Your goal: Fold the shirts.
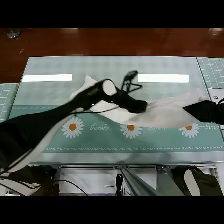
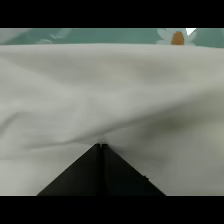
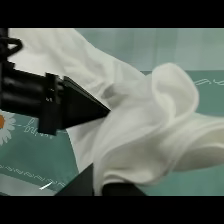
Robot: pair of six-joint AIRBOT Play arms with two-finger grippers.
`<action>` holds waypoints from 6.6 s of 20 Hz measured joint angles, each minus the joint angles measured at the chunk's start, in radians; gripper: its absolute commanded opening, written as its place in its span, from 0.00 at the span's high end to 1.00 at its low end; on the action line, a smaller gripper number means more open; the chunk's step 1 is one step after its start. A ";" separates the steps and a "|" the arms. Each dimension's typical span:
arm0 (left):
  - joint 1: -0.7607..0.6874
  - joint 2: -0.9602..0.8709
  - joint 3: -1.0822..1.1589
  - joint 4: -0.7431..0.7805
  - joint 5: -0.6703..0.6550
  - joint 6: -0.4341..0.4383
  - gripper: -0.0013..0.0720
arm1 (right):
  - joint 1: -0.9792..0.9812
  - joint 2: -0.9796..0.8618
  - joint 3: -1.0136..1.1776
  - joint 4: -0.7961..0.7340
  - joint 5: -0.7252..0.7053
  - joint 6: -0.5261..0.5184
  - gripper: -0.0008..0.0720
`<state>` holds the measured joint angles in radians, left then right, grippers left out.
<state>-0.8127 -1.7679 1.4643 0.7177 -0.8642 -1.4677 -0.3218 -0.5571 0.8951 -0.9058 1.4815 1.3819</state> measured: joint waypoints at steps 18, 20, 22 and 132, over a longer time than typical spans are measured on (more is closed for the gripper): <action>0.497 0.279 0.094 0.013 -0.303 0.040 0.96 | 0.260 -0.158 0.036 0.005 -0.107 0.038 0.95; 0.608 0.415 0.048 0.094 -0.320 0.033 0.96 | 0.384 -0.277 0.113 0.011 -0.196 0.050 0.95; 0.698 0.566 -0.032 0.147 -0.336 0.031 0.96 | 0.490 -0.428 0.223 0.012 -0.268 0.058 0.95; 0.536 0.600 -0.270 0.581 -0.267 -0.039 0.96 | 0.472 -0.639 0.321 -0.678 -0.255 0.535 0.95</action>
<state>-0.2771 -1.1683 1.1946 1.2984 -1.1313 -1.5063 0.1505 -1.1961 1.2163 -1.5841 1.2263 1.9171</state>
